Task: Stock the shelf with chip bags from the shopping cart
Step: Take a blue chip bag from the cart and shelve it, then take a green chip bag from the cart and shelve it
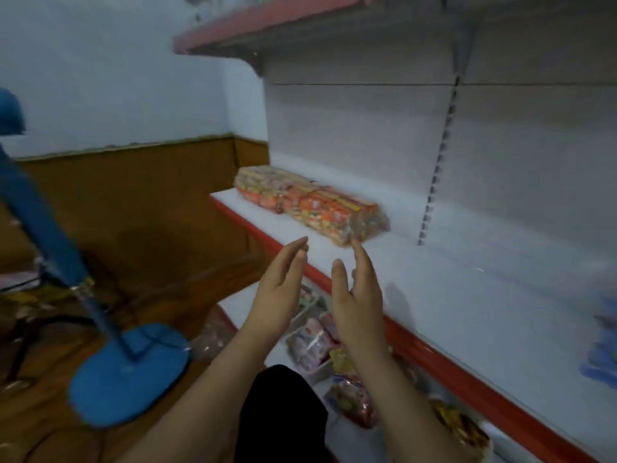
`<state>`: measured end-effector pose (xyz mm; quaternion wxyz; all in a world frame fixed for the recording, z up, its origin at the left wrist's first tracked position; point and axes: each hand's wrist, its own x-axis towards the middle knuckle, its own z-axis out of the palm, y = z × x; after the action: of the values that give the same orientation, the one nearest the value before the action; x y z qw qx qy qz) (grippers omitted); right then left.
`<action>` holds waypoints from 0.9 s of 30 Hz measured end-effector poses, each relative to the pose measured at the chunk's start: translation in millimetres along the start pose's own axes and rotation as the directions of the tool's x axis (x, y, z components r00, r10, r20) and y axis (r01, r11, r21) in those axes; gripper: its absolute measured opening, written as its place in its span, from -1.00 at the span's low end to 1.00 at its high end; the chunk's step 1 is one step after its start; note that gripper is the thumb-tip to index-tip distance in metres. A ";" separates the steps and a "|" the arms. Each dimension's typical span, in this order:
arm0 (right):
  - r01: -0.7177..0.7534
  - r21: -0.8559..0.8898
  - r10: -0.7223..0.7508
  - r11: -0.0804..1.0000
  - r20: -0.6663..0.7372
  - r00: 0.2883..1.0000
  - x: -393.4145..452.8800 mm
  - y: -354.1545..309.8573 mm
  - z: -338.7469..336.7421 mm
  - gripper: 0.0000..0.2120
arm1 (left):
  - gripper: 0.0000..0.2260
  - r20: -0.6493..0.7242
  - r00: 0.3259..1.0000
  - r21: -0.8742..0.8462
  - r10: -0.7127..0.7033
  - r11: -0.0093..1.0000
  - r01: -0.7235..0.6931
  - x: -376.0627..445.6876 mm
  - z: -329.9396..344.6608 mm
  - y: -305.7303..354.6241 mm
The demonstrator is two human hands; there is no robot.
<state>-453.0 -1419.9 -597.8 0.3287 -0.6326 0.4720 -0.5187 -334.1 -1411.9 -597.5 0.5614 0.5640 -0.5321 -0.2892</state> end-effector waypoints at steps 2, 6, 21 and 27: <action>0.032 0.033 -0.035 0.999 0.116 0.993 -8.4 -13.8 44.1 -0.49 | -0.66 -0.123 0.992 0.043 -0.012 0.999 0.018 -16.0 -52.4 -8.2; 0.090 0.096 -0.118 0.991 0.336 0.934 -42.7 -44.8 130.4 -0.49 | -0.66 -0.360 0.932 0.056 -0.048 0.996 0.073 -67.6 -150.5 -22.9; 0.126 0.437 -0.453 0.891 0.876 0.167 -345.5 -169.9 331.4 -0.47 | -0.67 -0.965 0.257 0.046 -0.058 0.923 0.381 -413.9 -361.9 -15.2; 0.093 0.467 -0.446 0.879 0.876 -0.184 -459.3 -173.0 352.7 -0.46 | -0.76 -0.994 -0.110 -0.080 -0.030 0.872 0.482 -549.8 -373.4 -25.6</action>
<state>-75.3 -956.5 -686.7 0.5193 -0.8422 -0.1445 0.0148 -128.7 -786.8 -695.1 0.6003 0.7669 0.1241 0.1902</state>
